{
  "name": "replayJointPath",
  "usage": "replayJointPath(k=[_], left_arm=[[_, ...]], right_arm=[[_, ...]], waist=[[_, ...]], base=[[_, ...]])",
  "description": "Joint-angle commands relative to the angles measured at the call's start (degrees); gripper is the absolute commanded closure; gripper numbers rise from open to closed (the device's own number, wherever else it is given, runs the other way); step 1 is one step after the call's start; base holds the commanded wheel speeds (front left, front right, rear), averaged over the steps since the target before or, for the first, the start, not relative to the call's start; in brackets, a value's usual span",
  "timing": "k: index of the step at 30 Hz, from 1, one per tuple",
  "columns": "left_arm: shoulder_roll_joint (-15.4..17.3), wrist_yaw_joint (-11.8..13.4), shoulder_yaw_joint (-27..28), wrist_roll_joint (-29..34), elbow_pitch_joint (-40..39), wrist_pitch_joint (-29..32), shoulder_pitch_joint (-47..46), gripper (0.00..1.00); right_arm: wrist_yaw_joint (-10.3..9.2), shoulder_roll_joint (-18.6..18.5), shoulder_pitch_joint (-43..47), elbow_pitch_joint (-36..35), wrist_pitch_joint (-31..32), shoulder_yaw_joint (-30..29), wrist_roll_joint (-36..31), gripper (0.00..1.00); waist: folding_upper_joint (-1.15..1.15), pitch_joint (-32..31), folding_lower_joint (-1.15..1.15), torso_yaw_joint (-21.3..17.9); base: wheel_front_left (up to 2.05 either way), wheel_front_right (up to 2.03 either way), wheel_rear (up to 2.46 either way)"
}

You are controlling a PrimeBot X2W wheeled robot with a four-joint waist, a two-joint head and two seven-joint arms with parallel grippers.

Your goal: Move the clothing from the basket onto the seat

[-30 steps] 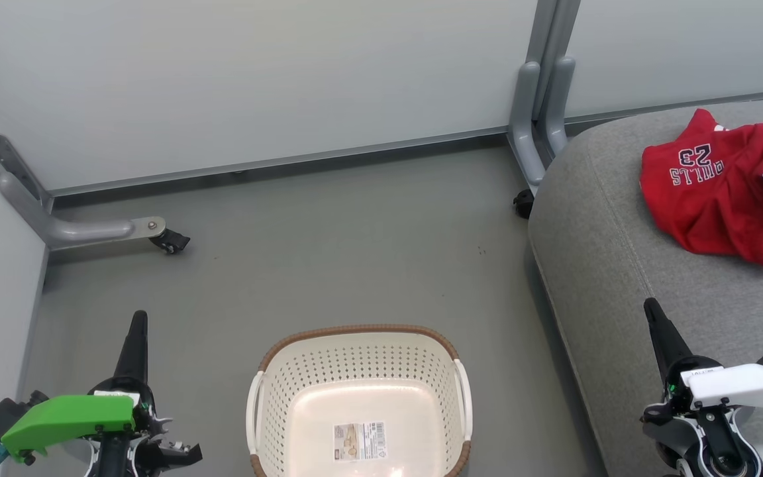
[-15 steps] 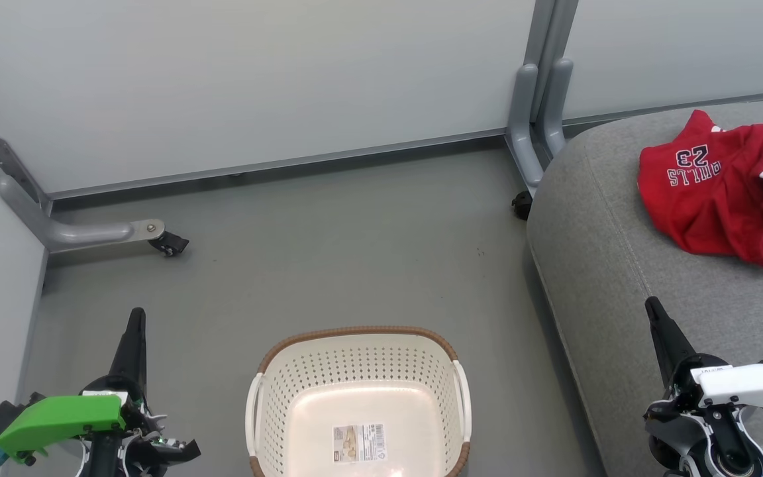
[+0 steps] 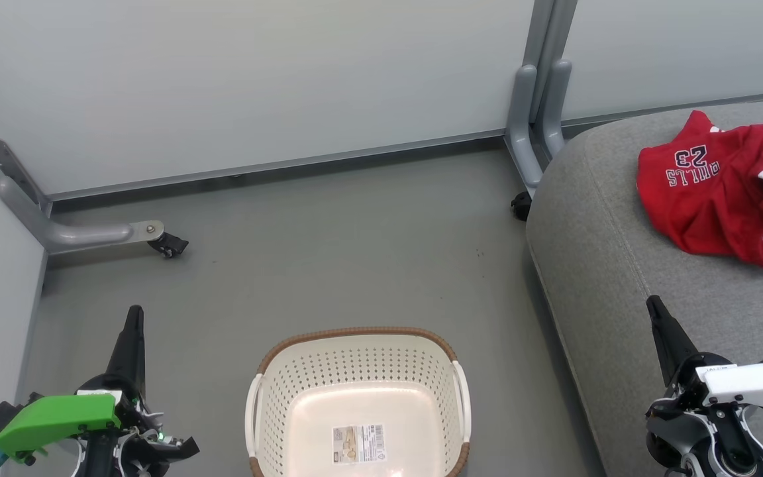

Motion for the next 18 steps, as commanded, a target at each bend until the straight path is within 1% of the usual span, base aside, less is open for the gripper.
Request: replayJointPath(k=[1, 18], left_arm=[[0.29, -0.35, 0.16, -0.16, -0.16, 0.20, -0.64, 1.00], [0.29, -0.35, 0.15, -0.17, -0.16, 0.20, -0.64, 1.00]], right_arm=[[-0.02, -0.17, -0.48, 0.12, 0.27, -0.19, 0.09, 1.00], [-0.02, -0.02, -0.50, 0.13, 0.35, -0.38, -0.17, 1.00]], waist=[[0.00, 0.00, 0.00, 0.00], [0.00, 0.00, 0.00, 0.00]], base=[[0.00, 0.00, 0.00], [0.00, 0.00, 0.00]])
